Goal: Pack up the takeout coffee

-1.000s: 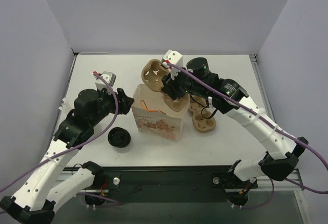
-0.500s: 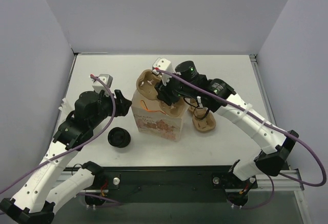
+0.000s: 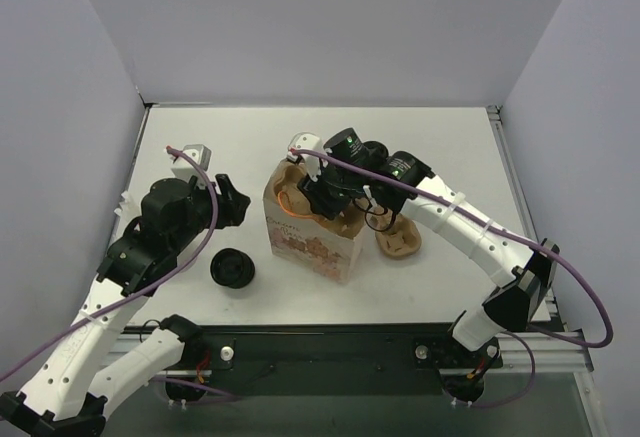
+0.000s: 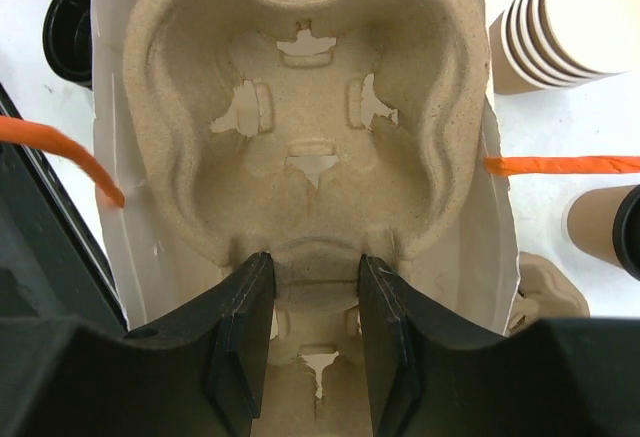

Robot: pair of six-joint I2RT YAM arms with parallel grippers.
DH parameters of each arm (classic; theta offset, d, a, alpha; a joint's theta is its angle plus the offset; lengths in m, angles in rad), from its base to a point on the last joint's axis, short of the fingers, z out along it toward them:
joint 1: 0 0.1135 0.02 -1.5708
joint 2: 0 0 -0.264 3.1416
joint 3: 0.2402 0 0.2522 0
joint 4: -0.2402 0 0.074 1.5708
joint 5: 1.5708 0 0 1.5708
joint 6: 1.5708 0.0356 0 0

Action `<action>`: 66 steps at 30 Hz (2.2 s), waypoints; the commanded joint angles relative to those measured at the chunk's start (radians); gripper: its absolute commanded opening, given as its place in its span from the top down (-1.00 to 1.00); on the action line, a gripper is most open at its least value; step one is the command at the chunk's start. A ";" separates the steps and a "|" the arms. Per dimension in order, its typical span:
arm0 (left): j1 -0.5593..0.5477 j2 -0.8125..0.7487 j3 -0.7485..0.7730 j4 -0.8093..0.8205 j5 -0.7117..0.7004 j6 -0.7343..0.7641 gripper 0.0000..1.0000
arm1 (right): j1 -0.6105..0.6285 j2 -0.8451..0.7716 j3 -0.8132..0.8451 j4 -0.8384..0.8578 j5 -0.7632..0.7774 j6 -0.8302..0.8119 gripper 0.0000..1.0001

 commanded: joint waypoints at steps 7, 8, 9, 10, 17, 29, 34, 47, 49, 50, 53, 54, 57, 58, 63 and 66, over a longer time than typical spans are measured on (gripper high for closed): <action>0.002 0.009 0.005 0.054 -0.007 -0.030 -0.33 | 0.004 0.052 0.028 -0.113 0.000 -0.002 0.30; 0.002 0.009 -0.002 0.056 -0.009 -0.032 -0.33 | 0.006 0.058 0.028 -0.119 0.004 0.001 0.30; 0.002 0.009 -0.006 0.057 -0.012 -0.035 -0.33 | 0.006 0.064 0.030 -0.127 0.009 0.002 0.30; 0.002 0.007 -0.007 0.059 -0.012 -0.036 -0.33 | 0.004 0.072 0.030 -0.129 0.011 0.004 0.30; 0.001 0.004 -0.024 0.068 -0.044 -0.039 -0.33 | 0.012 0.102 0.010 -0.127 0.041 0.033 0.31; 0.002 -0.002 -0.038 0.073 -0.079 -0.039 -0.33 | 0.014 0.138 -0.070 -0.089 0.106 0.068 0.24; 0.001 -0.002 -0.035 0.074 -0.086 -0.035 -0.33 | 0.015 0.159 -0.079 -0.070 0.126 0.087 0.23; 0.002 -0.003 -0.016 0.065 -0.089 -0.029 -0.39 | 0.015 0.089 -0.067 -0.061 0.185 0.119 -0.44; 0.001 0.004 -0.007 0.062 -0.086 -0.024 -0.40 | 0.014 0.069 -0.049 -0.067 0.185 0.125 -0.44; 0.002 0.007 0.003 0.062 -0.084 -0.021 -0.40 | 0.012 0.061 -0.041 -0.070 0.189 0.136 -0.44; 0.002 0.023 0.031 0.069 -0.072 -0.001 -0.40 | 0.004 0.032 -0.003 -0.087 0.199 0.171 -0.41; 0.002 0.029 0.037 0.076 -0.057 0.014 -0.41 | 0.004 0.024 0.016 -0.093 0.198 0.180 -0.41; 0.002 0.066 0.088 0.086 -0.030 0.042 -0.41 | 0.003 -0.008 0.039 -0.093 0.192 0.223 -0.40; 0.002 0.085 0.102 0.096 -0.026 0.048 -0.41 | 0.004 -0.023 0.056 -0.093 0.190 0.237 -0.40; 0.002 0.139 0.148 0.172 0.068 0.126 -0.43 | 0.004 -0.077 0.083 -0.081 0.236 0.312 -0.40; 0.001 0.185 0.165 0.229 0.124 0.175 -0.44 | 0.006 -0.134 0.080 -0.063 0.287 0.369 -0.40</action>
